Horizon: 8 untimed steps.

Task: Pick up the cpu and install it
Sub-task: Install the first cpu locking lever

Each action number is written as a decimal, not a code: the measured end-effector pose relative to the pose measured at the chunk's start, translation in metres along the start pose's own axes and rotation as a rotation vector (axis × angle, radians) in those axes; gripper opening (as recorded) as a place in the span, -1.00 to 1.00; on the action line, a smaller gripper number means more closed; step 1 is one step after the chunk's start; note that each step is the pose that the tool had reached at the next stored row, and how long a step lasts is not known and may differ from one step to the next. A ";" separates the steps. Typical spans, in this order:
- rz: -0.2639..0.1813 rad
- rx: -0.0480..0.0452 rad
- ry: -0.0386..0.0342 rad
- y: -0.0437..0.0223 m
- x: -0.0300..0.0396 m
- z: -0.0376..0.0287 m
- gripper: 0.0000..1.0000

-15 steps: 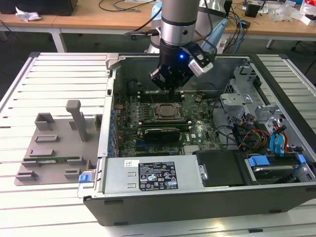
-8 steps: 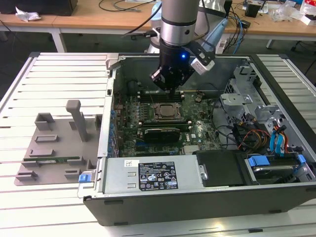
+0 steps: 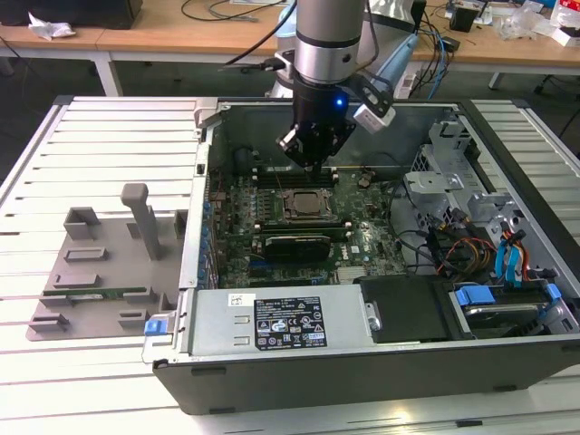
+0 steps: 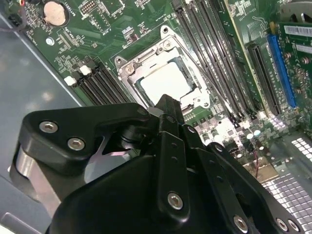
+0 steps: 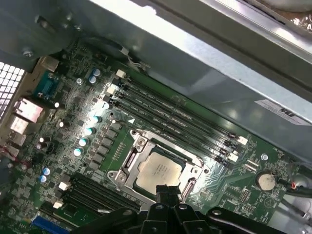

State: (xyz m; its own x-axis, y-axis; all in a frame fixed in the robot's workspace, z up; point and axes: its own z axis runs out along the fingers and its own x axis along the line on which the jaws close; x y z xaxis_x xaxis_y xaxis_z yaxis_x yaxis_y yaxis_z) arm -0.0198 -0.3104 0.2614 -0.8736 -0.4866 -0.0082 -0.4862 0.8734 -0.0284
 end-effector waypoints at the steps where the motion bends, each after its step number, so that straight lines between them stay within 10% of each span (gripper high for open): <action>1: -0.015 -0.0001 -0.0005 0.0000 0.0000 0.0000 -0.79; 8: -0.058 -0.0005 -0.0017 0.0000 0.0000 0.0000 -0.79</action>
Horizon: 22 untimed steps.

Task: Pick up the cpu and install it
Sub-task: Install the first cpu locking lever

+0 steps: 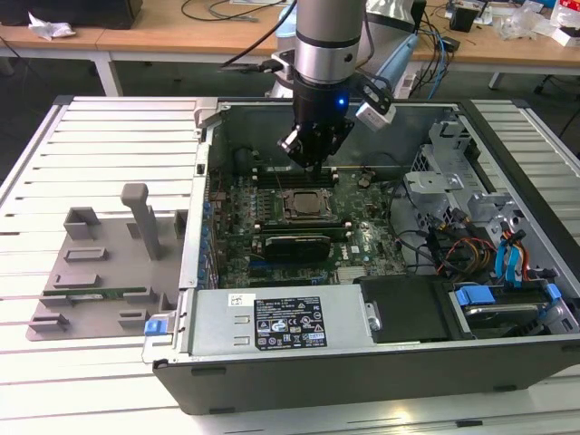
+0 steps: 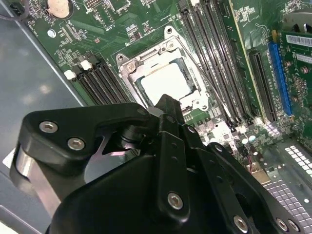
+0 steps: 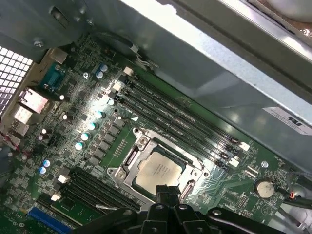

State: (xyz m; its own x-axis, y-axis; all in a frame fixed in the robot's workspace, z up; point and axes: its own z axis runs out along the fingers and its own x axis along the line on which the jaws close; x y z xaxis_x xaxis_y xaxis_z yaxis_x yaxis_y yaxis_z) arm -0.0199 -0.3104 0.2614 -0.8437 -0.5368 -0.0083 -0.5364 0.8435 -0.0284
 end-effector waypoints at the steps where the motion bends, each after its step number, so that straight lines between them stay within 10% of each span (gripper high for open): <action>1: 0.025 0.0003 0.0008 0.0000 0.0001 -0.0001 -0.79; 11: 0.285 0.0038 0.0089 0.0000 0.0000 0.0000 -0.79; 22: 0.458 0.0061 0.0144 0.0000 0.0000 0.0000 -0.79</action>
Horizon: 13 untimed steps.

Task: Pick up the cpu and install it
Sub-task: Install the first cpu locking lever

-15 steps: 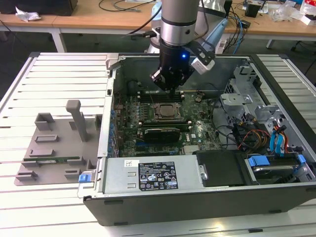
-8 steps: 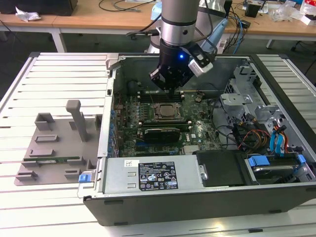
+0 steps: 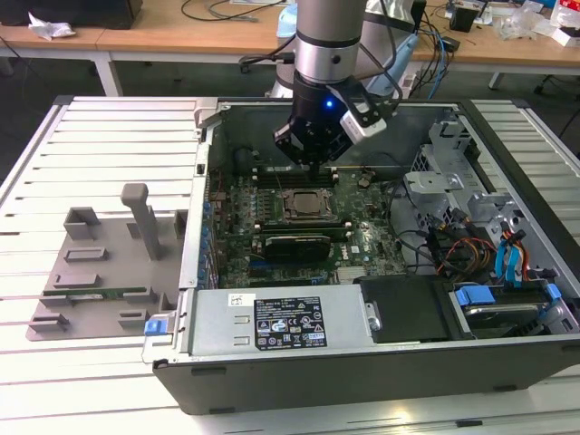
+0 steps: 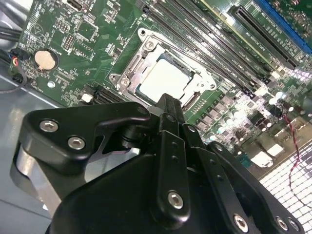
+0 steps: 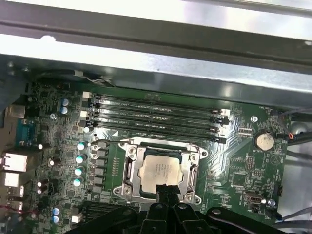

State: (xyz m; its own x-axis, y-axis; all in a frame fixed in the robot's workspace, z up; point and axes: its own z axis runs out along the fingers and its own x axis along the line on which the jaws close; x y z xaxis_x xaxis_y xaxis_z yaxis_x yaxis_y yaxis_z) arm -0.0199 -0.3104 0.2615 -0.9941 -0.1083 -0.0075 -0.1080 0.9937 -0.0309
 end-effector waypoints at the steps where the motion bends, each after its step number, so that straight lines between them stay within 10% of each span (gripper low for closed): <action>1: 0.006 0.0000 0.0002 0.0000 0.0000 0.0000 -0.79; 10: 0.026 -0.0202 -0.0018 0.0000 0.0009 -0.0008 -0.79; 13: 0.026 -0.0202 -0.0021 -0.0004 0.0009 -0.0130 -0.79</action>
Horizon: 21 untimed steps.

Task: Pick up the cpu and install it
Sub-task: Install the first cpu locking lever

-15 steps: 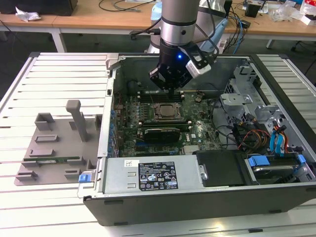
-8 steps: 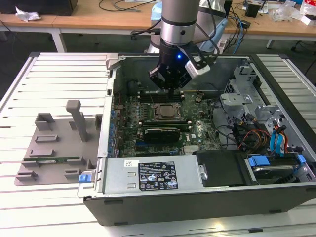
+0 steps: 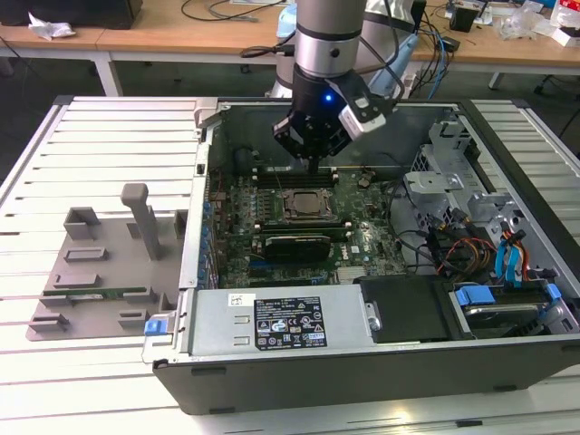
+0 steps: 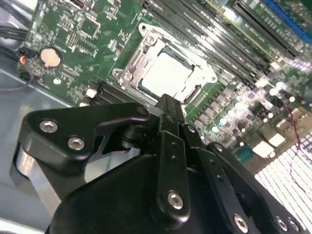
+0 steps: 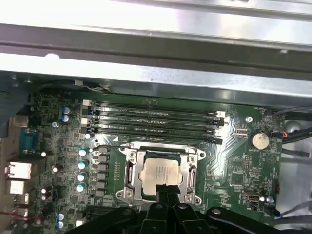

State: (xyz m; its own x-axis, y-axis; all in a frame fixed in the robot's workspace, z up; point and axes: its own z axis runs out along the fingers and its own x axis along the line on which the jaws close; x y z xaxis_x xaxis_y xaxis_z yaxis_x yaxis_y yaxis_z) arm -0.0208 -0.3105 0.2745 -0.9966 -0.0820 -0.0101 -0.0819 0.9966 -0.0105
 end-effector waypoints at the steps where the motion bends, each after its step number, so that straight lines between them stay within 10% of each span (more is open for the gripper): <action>1: 0.000 0.0001 0.0000 0.0000 0.0000 -0.0031 -0.79; 21: 0.000 0.0000 -0.0001 0.0016 0.0204 -0.0097 -0.79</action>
State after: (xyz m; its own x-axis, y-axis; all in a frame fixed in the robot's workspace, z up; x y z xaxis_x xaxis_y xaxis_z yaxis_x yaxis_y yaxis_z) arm -0.0414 -0.3105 0.2840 -0.9966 -0.0820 -0.0101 -0.0819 0.9966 -0.0105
